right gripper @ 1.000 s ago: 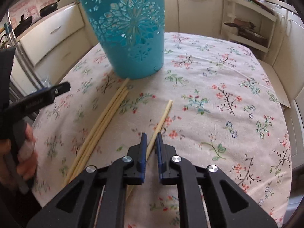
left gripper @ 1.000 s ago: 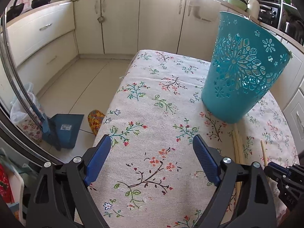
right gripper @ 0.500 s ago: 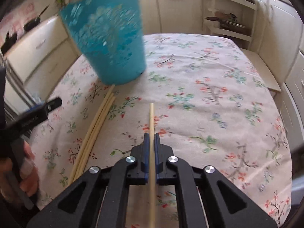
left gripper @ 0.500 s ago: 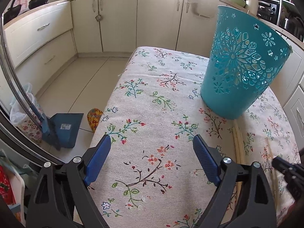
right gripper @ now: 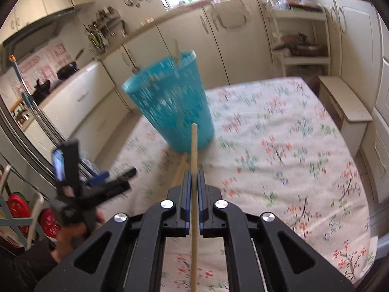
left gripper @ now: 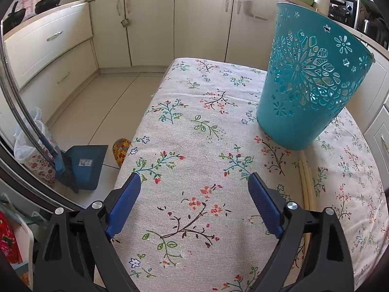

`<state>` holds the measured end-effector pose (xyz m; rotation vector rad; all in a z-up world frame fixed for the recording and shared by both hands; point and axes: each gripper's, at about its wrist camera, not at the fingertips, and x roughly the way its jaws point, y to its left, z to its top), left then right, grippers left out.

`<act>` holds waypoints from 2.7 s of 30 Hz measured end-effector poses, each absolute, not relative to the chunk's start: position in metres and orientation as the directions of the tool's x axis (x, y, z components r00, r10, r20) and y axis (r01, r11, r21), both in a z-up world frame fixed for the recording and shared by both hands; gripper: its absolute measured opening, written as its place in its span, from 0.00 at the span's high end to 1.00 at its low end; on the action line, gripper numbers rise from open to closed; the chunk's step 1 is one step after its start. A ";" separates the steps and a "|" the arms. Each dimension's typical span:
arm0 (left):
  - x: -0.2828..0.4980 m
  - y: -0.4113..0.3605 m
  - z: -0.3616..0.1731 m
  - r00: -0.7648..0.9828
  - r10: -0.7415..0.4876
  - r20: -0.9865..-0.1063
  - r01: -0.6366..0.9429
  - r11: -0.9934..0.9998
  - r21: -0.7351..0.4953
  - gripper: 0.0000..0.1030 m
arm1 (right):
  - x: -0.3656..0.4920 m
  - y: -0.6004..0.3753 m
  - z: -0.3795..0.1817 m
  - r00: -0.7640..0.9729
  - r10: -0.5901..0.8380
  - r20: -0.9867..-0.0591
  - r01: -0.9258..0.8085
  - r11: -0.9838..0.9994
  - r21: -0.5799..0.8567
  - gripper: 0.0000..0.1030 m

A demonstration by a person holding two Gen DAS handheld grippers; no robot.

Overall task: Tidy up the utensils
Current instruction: 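Lift the chopstick with the right tool and drop it into the basket, then move the right tool to the bundle and grasp one chopstick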

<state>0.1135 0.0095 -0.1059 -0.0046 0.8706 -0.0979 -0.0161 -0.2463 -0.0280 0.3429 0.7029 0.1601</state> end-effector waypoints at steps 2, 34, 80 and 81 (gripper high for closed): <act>0.113 0.009 -0.106 0.640 -0.088 -0.763 0.084 0.995 -0.044 0.17 | -0.016 -0.246 -0.016 0.773 0.265 -0.577 -0.043 0.928 0.369 0.94; 0.115 0.010 -0.108 0.635 -0.099 -0.766 0.097 0.994 -0.048 0.17 | 0.123 -0.201 0.057 0.946 -0.020 -0.323 0.088 0.976 0.197 0.93; 0.113 0.010 -0.109 0.635 -0.088 -0.768 0.086 0.995 -0.043 0.17 | 0.033 -0.191 -0.106 0.624 0.034 -0.781 0.027 0.998 0.065 0.94; 0.113 0.008 -0.109 0.633 -0.089 -0.769 0.094 0.995 -0.038 0.17 | 0.032 -0.198 -0.107 0.627 0.029 -0.778 0.038 0.997 0.068 0.94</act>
